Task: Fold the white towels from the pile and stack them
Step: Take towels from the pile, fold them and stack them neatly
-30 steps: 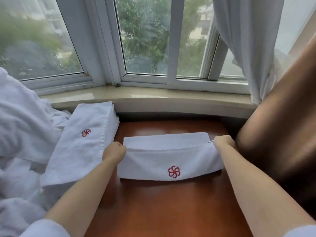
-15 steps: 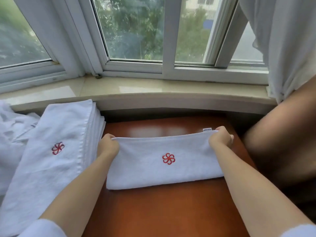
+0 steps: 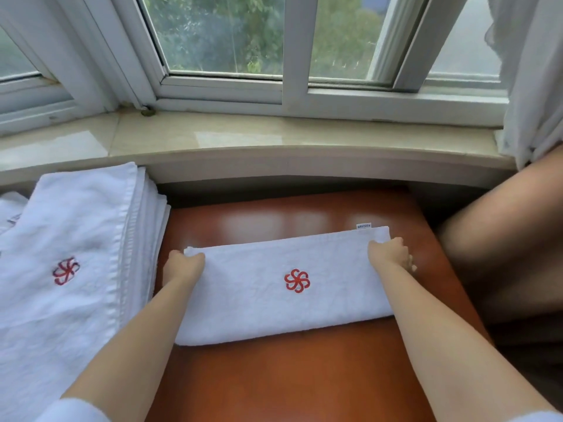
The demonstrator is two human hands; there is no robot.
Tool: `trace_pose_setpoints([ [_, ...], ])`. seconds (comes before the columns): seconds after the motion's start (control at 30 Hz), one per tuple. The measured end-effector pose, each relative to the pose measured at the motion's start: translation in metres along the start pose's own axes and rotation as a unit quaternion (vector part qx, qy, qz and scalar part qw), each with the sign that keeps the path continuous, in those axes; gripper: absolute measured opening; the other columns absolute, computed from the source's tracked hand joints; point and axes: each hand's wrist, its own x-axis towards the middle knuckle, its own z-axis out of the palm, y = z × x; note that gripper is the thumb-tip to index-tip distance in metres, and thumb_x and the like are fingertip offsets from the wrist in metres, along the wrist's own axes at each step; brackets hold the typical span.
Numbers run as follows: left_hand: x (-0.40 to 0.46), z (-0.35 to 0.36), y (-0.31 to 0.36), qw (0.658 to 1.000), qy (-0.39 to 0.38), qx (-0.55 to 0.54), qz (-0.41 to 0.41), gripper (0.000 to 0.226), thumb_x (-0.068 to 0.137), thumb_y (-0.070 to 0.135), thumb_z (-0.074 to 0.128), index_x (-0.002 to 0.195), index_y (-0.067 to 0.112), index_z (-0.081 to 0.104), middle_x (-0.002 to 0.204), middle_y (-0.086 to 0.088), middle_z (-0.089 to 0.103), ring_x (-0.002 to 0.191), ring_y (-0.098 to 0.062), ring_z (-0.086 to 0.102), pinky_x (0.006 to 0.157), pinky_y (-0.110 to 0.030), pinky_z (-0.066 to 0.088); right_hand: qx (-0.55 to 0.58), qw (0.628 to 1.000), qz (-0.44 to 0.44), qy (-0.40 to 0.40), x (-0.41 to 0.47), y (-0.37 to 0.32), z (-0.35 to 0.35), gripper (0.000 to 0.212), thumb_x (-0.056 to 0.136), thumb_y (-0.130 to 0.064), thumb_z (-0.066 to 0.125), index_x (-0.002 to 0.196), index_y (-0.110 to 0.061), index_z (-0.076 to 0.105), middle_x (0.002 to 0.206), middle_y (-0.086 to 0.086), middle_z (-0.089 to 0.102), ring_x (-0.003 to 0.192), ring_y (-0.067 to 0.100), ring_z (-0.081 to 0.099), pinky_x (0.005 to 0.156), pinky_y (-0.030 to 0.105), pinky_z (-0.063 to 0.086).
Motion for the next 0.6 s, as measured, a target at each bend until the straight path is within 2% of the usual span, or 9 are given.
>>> trace_pose_setpoints([
  [0.07,-0.005,-0.004,0.0,0.997,-0.056,-0.048,0.003,0.031,0.088,0.021,0.055,0.107,-0.003,0.059,0.097,-0.016,0.061,0.088,-0.034,0.06,0.075,-0.037,0.048,-0.009,1.0,-0.007,-0.027,-0.005,0.0,-0.006,0.039,0.088,-0.026,0.05,0.122,-0.007,0.054,0.127,0.015,0.056,0.122,0.035,0.047,0.104,0.042,0.032],
  [0.1,-0.01,-0.006,0.002,0.995,-0.072,-0.06,0.019,0.029,0.086,0.018,0.055,0.108,-0.001,0.06,0.101,-0.017,0.062,0.091,-0.034,0.061,0.081,-0.042,0.052,-0.012,0.999,-0.019,-0.028,-0.009,-0.002,-0.011,0.038,0.089,-0.025,0.049,0.122,-0.006,0.055,0.127,0.015,0.055,0.119,0.035,0.048,0.102,0.042,0.038],
  [0.2,-0.032,-0.021,0.014,0.993,-0.077,-0.017,0.088,0.042,0.093,0.019,0.049,0.133,0.007,0.045,0.124,-0.017,0.055,0.109,-0.035,0.056,0.094,-0.044,0.049,-0.003,0.997,-0.066,-0.03,-0.03,-0.009,-0.028,0.043,0.096,-0.024,0.044,0.137,-0.009,0.042,0.135,0.015,0.047,0.117,0.036,0.051,0.091,0.042,0.048],
  [0.27,-0.051,-0.035,0.022,0.988,-0.075,0.015,0.135,0.046,0.098,0.023,0.044,0.14,0.006,0.034,0.129,-0.017,0.051,0.111,-0.033,0.054,0.09,-0.039,0.048,0.02,0.994,-0.101,-0.029,-0.05,-0.014,-0.042,0.046,0.1,-0.022,0.04,0.144,-0.013,0.031,0.137,0.014,0.048,0.118,0.035,0.052,0.087,0.04,0.047],
  [0.33,-0.073,-0.051,0.027,0.984,-0.071,0.001,0.163,0.047,0.101,0.025,0.041,0.142,0.007,0.03,0.131,-0.016,0.049,0.112,-0.032,0.053,0.088,-0.039,0.046,0.046,0.99,-0.131,-0.022,-0.072,-0.021,-0.06,0.046,0.1,-0.019,0.037,0.145,-0.016,0.027,0.136,0.014,0.049,0.119,0.035,0.052,0.084,0.04,0.044],
  [0.43,-0.109,-0.08,0.033,0.979,-0.071,-0.091,0.169,0.04,0.102,0.025,0.04,0.138,0.009,0.032,0.128,-0.018,0.05,0.113,-0.035,0.053,0.094,-0.044,0.048,0.088,0.981,-0.174,-0.01,-0.106,-0.034,-0.09,0.031,0.098,-0.016,0.035,0.129,-0.014,0.035,0.123,0.014,0.056,0.107,0.035,0.056,0.078,0.038,0.042],
  [0.53,-0.139,-0.114,0.032,0.965,-0.056,-0.197,0.166,0.033,0.099,0.024,0.043,0.13,0.013,0.039,0.119,-0.021,0.053,0.115,-0.039,0.054,0.099,-0.049,0.044,0.124,0.963,-0.238,0.004,-0.141,-0.049,-0.115,0.021,0.097,-0.021,0.032,0.116,-0.013,0.038,0.114,0.014,0.059,0.099,0.034,0.058,0.075,0.036,0.042],
  [0.6,-0.154,-0.138,0.028,0.95,-0.049,-0.258,0.171,0.024,0.098,0.022,0.045,0.121,0.015,0.042,0.111,-0.015,0.052,0.104,-0.034,0.057,0.091,-0.044,0.048,0.118,0.951,-0.285,0.011,-0.165,-0.061,-0.126,0.02,0.098,-0.021,0.035,0.116,-0.014,0.039,0.116,0.014,0.059,0.101,0.035,0.058,0.074,0.036,0.042],
])
